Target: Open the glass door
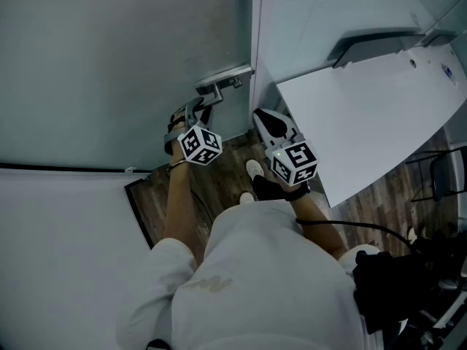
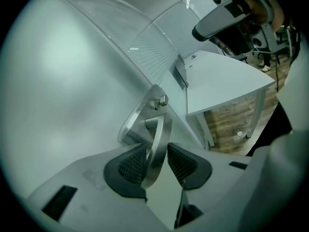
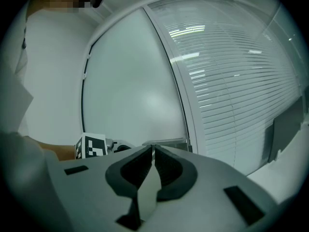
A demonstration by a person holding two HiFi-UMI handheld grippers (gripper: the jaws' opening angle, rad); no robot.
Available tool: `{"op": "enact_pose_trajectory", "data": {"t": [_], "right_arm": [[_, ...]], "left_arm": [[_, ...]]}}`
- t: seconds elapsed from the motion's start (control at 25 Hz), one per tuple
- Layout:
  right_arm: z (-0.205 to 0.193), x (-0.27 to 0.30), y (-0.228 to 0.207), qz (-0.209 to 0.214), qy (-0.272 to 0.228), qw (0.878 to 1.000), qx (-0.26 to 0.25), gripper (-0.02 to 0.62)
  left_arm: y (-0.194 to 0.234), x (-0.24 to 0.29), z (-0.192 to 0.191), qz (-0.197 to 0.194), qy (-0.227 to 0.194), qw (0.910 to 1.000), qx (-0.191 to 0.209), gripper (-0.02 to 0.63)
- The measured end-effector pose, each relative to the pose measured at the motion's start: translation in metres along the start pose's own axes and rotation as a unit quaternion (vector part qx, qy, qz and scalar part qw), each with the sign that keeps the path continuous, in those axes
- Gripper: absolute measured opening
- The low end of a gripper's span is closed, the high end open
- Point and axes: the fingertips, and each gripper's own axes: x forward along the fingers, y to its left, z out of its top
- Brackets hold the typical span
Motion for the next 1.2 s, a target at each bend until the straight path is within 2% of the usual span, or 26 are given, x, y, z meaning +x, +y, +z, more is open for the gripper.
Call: {"op": "enact_pose_trajectory", "data": {"t": [0.48,0.72,0.88,1.12,1.2], "right_arm": [[-0.018,-0.051,0.027,-0.023,0.002,1.0,-0.003,0.02],[-0.032,-0.076,0.042,-0.024,0.02,0.999,-0.012,0.02],[-0.045,-0.095,0.051,-0.027,0.036,0.999,-0.015,0.02],[-0.054,-0.117,0.063,-0.01,0.055,0.998,-0.027,0.02],[-0.05,-0.126,0.062,-0.005,0.052,0.998,-0.03,0.02]], "left_arm": [[-0.025,-0.022,-0.002,0.015,0.006,0.9996,0.025,0.132],[-0.039,-0.036,-0.002,0.041,0.022,0.9978,0.046,0.132],[-0.05,-0.049,0.0,0.049,0.017,0.9976,0.046,0.132],[-0.067,-0.07,0.003,0.053,0.015,0.9978,0.037,0.132],[-0.075,-0.08,0.005,0.056,0.025,0.9967,0.052,0.132]]}}
